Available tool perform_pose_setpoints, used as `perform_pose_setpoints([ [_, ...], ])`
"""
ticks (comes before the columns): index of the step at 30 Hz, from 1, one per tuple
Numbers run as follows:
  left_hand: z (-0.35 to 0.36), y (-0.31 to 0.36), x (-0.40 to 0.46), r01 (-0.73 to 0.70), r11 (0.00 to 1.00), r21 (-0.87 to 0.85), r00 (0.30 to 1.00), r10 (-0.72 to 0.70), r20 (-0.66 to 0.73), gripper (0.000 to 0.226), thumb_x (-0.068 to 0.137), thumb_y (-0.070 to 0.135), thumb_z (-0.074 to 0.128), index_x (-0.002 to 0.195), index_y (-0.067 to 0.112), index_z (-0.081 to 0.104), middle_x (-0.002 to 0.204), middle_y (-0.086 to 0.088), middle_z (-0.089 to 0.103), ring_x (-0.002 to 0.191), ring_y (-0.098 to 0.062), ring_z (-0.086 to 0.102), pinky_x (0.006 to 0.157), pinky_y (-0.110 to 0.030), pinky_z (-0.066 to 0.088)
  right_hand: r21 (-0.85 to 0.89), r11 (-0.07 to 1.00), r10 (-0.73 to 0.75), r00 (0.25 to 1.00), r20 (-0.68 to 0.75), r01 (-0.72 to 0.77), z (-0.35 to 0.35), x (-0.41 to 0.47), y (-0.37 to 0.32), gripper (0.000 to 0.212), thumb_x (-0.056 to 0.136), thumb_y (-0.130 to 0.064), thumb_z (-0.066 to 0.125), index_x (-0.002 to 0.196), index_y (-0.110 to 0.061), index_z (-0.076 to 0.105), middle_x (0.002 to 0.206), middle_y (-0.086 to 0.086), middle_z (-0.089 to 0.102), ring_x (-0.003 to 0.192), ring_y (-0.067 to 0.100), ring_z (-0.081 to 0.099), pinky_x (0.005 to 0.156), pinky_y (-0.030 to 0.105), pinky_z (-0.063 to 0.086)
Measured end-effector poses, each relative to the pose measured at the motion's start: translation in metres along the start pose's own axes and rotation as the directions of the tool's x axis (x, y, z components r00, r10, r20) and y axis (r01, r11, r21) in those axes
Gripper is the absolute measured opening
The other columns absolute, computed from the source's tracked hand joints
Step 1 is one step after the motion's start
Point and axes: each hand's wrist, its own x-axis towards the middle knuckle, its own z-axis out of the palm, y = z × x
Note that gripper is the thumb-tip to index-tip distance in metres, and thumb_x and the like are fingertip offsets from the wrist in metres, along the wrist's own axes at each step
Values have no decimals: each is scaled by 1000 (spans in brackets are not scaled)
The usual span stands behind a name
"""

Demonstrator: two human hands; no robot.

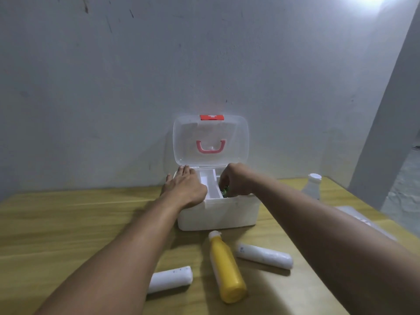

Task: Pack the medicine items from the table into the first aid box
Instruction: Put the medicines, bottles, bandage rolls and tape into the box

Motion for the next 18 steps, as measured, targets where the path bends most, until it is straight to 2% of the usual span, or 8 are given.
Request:
perform_pose_setpoints([
  [3, 1, 0, 0, -5, 1000, 8, 1000, 5, -4, 70, 92, 33, 31, 151, 9, 3, 162, -8, -4, 149, -22, -2, 118, -45, 3, 28, 999, -18, 999, -26, 19, 1, -5, 3, 33, 67, -13, 80, 100, -15, 75, 100, 6, 73, 85, 21, 66, 79, 33, 56],
  [5, 0, 0, -1, -7, 1000, 11, 1000, 7, -4, 69, 92, 34, 30, 151, 9, 3, 162, -8, -3, 149, -22, -2, 119, -46, 4, 67, 998, -17, 998, -55, 20, -8, -13, 8, 39, 66, -15, 84, 103, -12, 73, 104, 7, 72, 87, 21, 66, 76, 30, 54],
  [7, 0, -1, -1, -12, 1000, 15, 1000, 12, -3, 69, 93, 34, 30, 151, 8, 3, 162, -8, -3, 149, -22, -1, 119, -47, 4, 121, 992, 0, 989, -145, 18, -24, -25, 18, 41, 64, -17, 85, 102, -8, 72, 104, 8, 72, 83, 18, 65, 73, 26, 50],
  [10, -3, 1, -2, -17, 998, 53, 1000, 17, -8, 69, 92, 35, 30, 151, 7, 6, 162, -8, 1, 149, -22, 1, 118, -52, 4, 77, 997, 49, 945, -324, -25, -53, -49, 44, 29, 66, -17, 84, 93, -8, 74, 94, 7, 74, 81, 19, 67, 74, 27, 51],
  [12, -6, 4, -1, -24, 993, 116, 1000, 24, 3, 68, 93, 36, 29, 150, 6, 9, 162, -8, 4, 149, -22, 1, 116, -58, 1, 1, 995, 89, 926, -368, -95, -69, -66, 64, 21, 68, -17, 81, 86, -11, 75, 88, 6, 75, 81, 23, 69, 69, 26, 50],
  [14, -11, 8, 1, -68, 981, 181, 998, 69, 0, 65, 95, 39, 26, 149, 6, 12, 162, -8, 6, 149, -23, 0, 114, -60, -1, -101, 971, 174, 929, -327, -217, -79, -80, 83, 22, 67, -24, 81, 87, -17, 75, 89, 5, 74, 81, 24, 67, 67, 26, 49],
  [16, -15, 13, 3, -132, 973, 191, 989, 142, -36, 62, 96, 41, 24, 148, 7, 19, 161, -9, 13, 148, -24, 6, 115, -60, 5, -195, 923, 286, 931, -227, -331, -81, -93, 96, 32, 66, -28, 82, 96, -19, 73, 94, 6, 72, 79, 23, 63, 66, 26, 48],
  [18, -16, 17, 2, -161, 978, 135, 984, 170, -54, 63, 96, 46, 23, 148, 10, 22, 160, -8, 17, 148, -25, 10, 115, -59, 11, -177, 904, 368, 918, -145, -390, -75, -103, 104, 38, 70, -19, 81, 106, -16, 69, 95, 10, 68, 68, 23, 63, 58, 28, 52],
])
